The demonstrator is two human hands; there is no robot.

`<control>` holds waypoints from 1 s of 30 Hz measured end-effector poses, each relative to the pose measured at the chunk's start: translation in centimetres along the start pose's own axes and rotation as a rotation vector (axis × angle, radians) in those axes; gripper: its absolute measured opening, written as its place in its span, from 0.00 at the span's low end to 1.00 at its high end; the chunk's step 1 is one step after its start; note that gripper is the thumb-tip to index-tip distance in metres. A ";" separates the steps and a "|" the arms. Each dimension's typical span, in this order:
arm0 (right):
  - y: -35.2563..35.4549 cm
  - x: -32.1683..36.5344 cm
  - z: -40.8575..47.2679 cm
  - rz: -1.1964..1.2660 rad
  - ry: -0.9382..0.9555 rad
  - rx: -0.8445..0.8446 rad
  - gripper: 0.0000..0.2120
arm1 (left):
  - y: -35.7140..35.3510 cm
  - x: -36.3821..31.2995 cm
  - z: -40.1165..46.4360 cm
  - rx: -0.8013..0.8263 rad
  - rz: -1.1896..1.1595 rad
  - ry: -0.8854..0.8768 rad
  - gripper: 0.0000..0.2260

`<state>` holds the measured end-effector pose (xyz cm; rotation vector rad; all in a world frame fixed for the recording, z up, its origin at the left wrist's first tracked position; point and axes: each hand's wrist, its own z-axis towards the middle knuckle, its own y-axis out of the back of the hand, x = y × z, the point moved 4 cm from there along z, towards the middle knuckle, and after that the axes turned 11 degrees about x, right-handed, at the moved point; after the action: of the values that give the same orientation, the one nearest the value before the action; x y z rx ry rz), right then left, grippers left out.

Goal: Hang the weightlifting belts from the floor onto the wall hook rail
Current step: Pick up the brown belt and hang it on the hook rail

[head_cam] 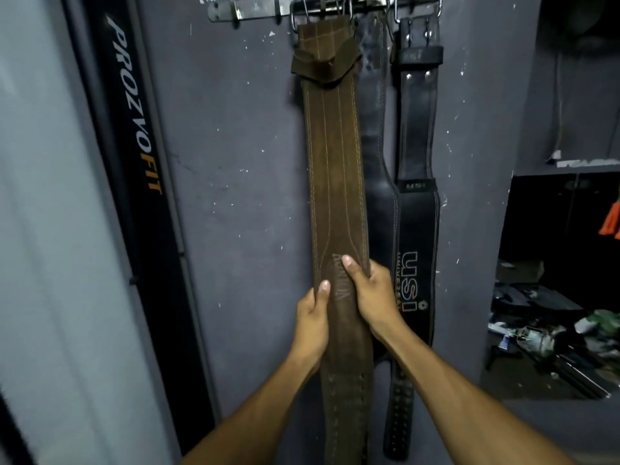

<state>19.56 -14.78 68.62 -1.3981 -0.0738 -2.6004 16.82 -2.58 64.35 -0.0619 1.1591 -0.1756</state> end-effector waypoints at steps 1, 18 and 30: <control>-0.1 0.4 -0.4 0.028 -0.002 0.014 0.06 | -0.3 -0.3 -0.6 -0.021 -0.014 0.017 0.14; 1.5 -6.5 -16.4 0.090 -0.298 0.153 0.09 | 0.1 6.0 -15.3 0.053 0.154 0.249 0.16; 1.1 -14.5 -22.6 -0.290 -0.710 0.198 0.21 | 6.1 14.3 -20.7 0.070 0.289 0.528 0.10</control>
<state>9.01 -16.83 43.98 -2.2786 -0.6493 -2.0637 4.10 1.83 42.29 0.2259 1.6707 0.0295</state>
